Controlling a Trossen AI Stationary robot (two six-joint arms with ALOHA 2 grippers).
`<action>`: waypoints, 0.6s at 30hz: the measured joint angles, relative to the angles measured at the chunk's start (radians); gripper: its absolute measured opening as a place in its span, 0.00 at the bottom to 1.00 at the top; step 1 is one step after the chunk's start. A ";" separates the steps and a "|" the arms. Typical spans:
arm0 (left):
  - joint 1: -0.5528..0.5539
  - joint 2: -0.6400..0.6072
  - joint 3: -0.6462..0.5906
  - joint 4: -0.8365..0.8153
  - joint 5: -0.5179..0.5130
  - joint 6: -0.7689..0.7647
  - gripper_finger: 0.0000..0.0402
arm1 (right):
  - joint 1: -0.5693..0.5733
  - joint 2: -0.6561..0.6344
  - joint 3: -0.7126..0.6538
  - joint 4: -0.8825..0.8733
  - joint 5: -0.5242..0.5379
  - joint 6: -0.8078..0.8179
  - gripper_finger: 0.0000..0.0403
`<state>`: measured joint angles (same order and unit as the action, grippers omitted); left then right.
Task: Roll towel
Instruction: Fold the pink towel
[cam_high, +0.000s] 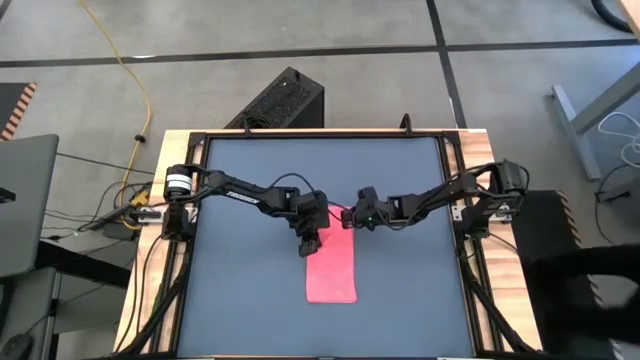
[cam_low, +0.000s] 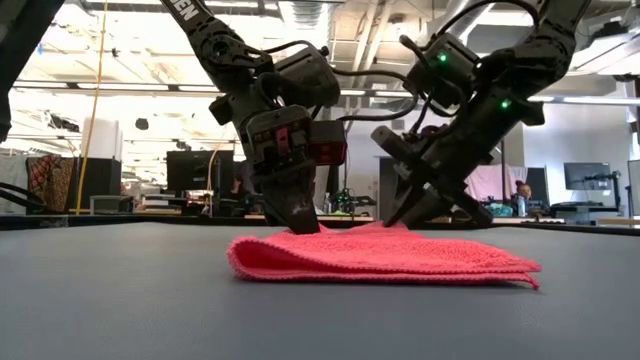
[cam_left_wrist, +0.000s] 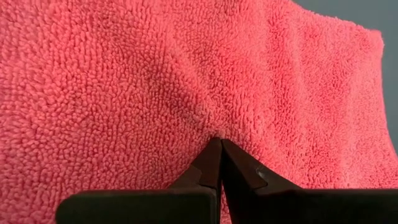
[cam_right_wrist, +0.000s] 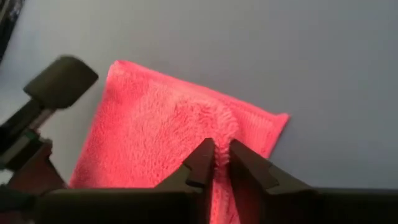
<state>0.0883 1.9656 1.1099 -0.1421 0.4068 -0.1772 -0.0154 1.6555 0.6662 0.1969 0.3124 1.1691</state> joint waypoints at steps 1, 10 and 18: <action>0.000 0.000 0.000 0.000 0.000 0.000 0.00 | 0.004 -0.005 0.000 -0.004 0.017 -0.013 0.13; 0.000 0.000 0.000 0.000 0.000 0.000 0.00 | 0.011 -0.026 0.000 0.015 0.040 -0.155 0.07; -0.001 0.000 0.000 -0.001 0.000 -0.002 0.00 | 0.024 -0.027 0.000 -0.008 -0.064 -0.225 0.09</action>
<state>0.0875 1.9656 1.1099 -0.1430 0.4072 -0.1790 0.0086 1.6287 0.6666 0.1888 0.2488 0.9443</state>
